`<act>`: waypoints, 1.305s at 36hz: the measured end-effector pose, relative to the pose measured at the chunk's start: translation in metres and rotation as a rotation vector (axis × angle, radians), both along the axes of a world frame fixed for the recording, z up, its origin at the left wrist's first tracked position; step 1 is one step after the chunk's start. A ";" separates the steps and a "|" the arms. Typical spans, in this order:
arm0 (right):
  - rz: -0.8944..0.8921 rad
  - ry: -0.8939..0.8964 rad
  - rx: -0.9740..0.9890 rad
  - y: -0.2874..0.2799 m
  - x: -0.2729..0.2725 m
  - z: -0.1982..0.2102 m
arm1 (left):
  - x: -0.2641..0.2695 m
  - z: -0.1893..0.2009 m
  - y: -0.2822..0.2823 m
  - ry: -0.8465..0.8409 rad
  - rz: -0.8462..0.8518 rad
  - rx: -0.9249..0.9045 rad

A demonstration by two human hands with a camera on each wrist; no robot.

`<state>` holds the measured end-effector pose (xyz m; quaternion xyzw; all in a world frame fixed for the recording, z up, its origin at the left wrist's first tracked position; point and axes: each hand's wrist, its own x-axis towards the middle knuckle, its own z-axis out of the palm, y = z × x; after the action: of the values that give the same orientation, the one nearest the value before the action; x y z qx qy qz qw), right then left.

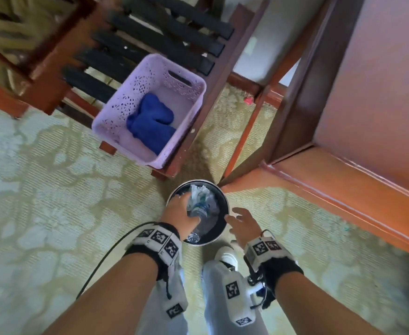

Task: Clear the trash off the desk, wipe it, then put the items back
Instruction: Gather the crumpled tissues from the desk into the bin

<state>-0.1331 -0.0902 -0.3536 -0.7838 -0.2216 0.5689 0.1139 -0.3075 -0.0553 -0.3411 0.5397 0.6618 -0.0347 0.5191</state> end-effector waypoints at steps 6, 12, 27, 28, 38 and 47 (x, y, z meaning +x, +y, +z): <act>0.088 -0.003 0.161 -0.020 0.017 0.111 | 0.007 0.098 0.003 0.005 -0.054 0.102; 0.091 -0.068 0.347 -0.028 0.036 0.225 | 0.030 0.205 0.001 -0.096 -0.195 0.262; 0.000 -0.084 0.517 -0.034 0.133 0.350 | 0.127 0.333 0.029 -0.063 -0.477 0.448; -0.022 -0.080 0.522 -0.035 0.147 0.354 | 0.138 0.333 0.029 -0.049 -0.491 0.449; -0.104 -0.150 0.481 -0.062 0.289 0.372 | 0.242 0.314 0.027 0.148 -0.615 0.451; -0.181 -0.192 0.433 -0.072 0.356 0.369 | 0.307 0.302 0.105 0.308 -0.645 0.561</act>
<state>0.2232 -0.1625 0.0150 -0.8081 -0.2769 0.4187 0.3083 -0.0006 0.0494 -0.0387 0.8266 0.5132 -0.0941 0.2109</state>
